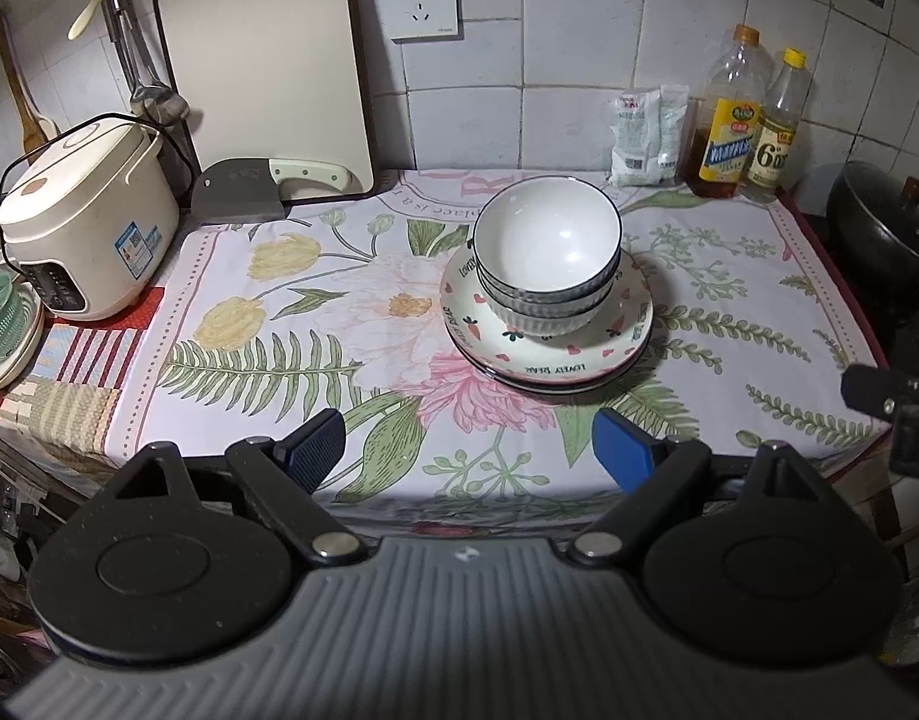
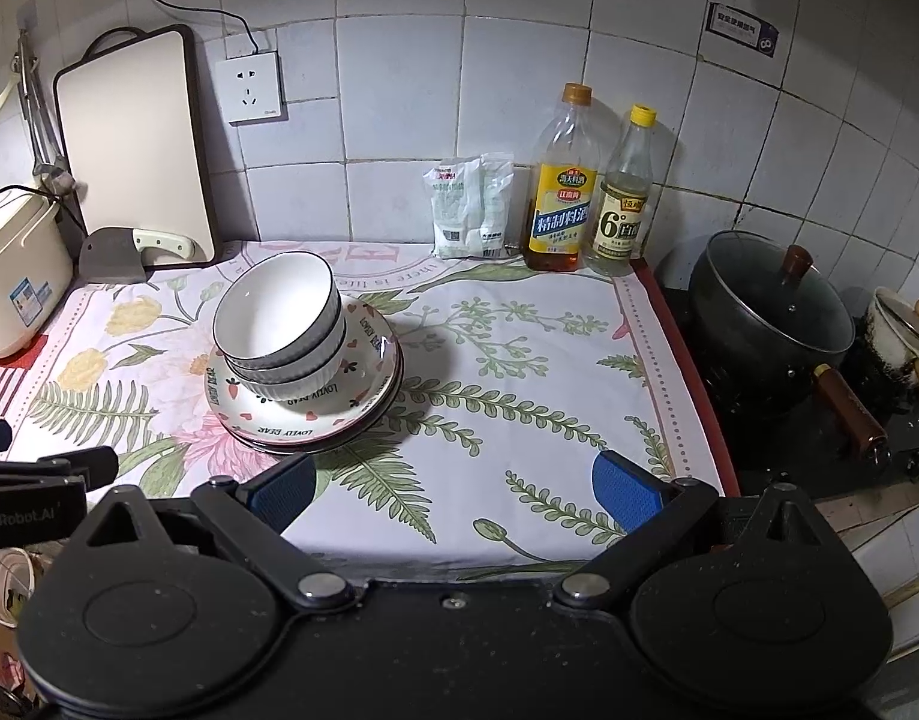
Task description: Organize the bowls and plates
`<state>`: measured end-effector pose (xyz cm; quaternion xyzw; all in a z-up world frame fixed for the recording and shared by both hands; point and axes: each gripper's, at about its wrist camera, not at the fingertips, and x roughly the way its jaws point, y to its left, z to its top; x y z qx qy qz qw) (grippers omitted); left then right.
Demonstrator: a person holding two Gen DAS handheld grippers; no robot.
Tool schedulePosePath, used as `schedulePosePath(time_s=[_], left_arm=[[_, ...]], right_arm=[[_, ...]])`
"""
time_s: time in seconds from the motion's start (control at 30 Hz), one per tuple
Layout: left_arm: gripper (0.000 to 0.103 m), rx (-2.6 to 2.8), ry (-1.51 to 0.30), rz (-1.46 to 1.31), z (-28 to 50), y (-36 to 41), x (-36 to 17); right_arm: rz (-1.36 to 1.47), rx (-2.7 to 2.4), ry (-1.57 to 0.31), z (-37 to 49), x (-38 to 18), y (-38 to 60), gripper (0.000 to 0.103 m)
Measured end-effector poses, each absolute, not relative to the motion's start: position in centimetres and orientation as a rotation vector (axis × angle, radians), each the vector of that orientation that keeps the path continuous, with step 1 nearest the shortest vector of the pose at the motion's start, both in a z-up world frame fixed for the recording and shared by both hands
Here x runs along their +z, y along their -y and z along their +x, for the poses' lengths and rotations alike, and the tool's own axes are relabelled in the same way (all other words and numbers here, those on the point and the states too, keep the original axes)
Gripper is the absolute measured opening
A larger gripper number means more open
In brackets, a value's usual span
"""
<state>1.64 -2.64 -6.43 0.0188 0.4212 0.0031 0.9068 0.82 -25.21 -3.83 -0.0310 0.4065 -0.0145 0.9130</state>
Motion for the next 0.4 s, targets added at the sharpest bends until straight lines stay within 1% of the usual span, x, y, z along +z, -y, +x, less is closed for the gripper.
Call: schedulePosePath(time_s=[0.4], left_arm=[[0.090, 0.022, -0.855, 0.070, 1.66, 3.30, -6.13]], right_arm=[[-0.058, -0.040, -0.841, 0.93, -3.95, 26.12, 0.100]])
